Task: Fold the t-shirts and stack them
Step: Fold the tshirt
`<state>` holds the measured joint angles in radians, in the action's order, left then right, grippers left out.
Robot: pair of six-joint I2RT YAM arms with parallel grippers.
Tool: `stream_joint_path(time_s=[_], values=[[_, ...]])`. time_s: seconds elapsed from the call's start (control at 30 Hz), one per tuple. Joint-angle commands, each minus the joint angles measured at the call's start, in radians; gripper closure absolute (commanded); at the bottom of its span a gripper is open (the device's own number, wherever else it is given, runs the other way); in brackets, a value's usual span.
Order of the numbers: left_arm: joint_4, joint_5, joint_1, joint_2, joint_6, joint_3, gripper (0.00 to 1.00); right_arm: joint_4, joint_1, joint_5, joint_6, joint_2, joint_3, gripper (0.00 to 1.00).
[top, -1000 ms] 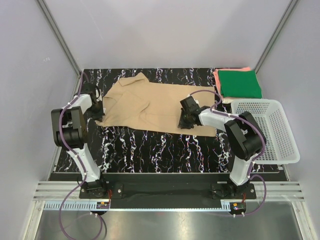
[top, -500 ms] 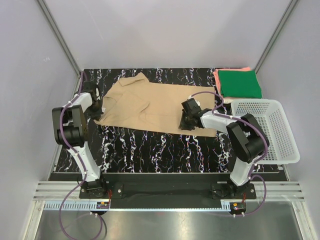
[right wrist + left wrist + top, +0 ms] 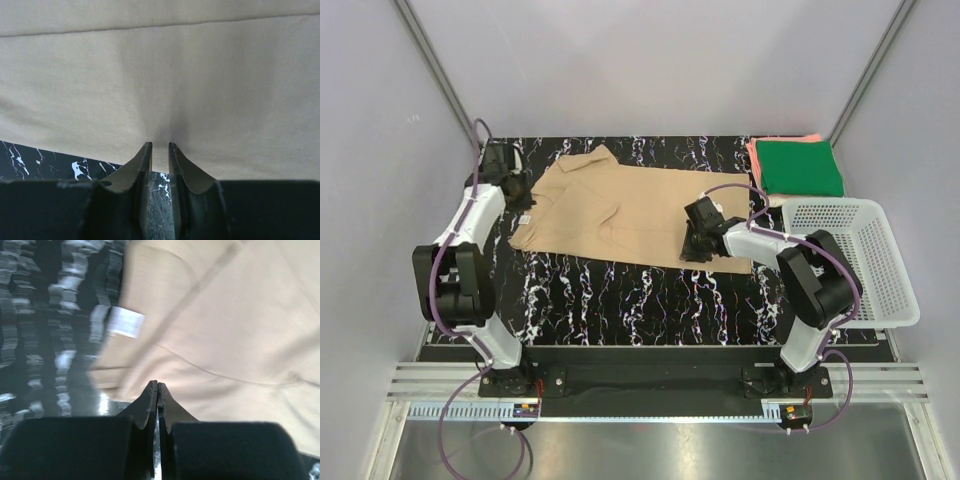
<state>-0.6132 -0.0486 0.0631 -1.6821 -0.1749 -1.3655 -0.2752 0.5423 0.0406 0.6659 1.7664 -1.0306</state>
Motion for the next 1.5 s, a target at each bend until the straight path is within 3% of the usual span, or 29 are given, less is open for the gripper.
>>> stream_joint_path(time_s=[0.0,0.37,0.6,0.77,0.97,1.23,1.47], values=[[0.05,0.122,-0.032,-0.025,-0.069,0.074,0.98,-0.002,-0.001,0.022,0.026,-0.05,0.018,0.73],[0.01,-0.069,-0.026,-0.223,-0.048,0.051,0.98,0.001,-0.001,0.116,0.04,-0.142,0.092,0.73],[-0.022,-0.086,0.0,-0.306,-0.041,0.016,0.99,-0.005,-0.07,0.189,0.035,-0.223,0.093,0.72],[-0.023,-0.086,0.004,-0.297,-0.032,0.008,0.99,-0.061,-0.122,0.2,0.008,-0.168,0.034,0.74],[-0.023,-0.085,0.033,-0.292,-0.023,0.009,0.98,-0.085,-0.188,0.196,0.103,-0.168,0.133,0.74],[-0.065,-0.099,0.075,-0.385,-0.058,-0.136,0.97,-0.09,-0.202,0.168,0.195,-0.268,0.283,0.75],[-0.069,-0.106,0.095,-0.438,-0.044,-0.184,0.96,-0.117,-0.197,0.292,0.363,-0.381,0.397,0.78]])
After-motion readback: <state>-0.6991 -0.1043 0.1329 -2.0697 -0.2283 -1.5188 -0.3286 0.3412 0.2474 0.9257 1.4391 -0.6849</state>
